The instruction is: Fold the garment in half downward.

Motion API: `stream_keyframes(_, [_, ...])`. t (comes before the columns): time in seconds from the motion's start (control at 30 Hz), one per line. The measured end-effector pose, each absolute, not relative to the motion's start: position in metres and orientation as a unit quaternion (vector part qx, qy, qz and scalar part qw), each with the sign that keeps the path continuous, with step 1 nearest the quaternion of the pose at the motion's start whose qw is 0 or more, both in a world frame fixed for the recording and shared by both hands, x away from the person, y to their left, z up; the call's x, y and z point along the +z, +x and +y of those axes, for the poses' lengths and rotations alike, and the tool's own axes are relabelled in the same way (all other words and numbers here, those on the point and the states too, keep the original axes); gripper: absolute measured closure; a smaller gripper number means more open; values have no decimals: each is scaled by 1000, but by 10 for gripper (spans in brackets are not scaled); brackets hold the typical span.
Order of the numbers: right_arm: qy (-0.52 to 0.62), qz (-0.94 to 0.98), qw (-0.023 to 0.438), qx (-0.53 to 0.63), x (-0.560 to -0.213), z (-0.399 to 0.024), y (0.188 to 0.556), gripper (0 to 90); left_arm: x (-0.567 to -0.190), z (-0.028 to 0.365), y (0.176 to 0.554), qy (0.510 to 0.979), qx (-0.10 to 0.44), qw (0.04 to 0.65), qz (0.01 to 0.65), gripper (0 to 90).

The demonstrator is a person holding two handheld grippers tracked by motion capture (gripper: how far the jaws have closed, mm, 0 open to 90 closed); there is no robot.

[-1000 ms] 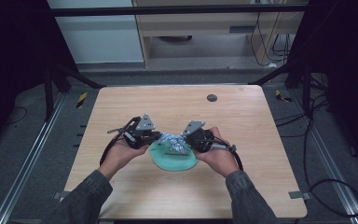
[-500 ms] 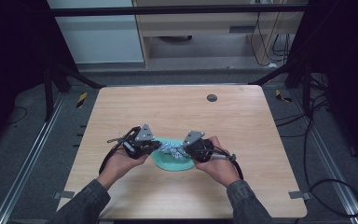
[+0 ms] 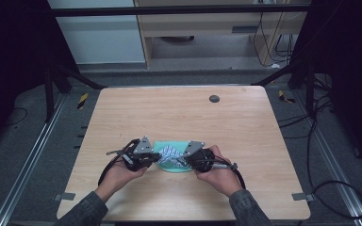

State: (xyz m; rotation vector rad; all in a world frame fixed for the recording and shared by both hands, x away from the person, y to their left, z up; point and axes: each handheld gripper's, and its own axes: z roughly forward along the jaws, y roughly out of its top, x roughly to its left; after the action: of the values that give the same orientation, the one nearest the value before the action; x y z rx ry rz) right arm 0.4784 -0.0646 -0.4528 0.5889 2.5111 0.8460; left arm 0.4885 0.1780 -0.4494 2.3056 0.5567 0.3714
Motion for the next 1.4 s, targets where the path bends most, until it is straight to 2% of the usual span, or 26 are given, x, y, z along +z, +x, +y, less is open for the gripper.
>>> stream_keyframes(1.4, [182,928,172,277,-476,-62,456,856,-483,186,470,905,107,352,212,871])
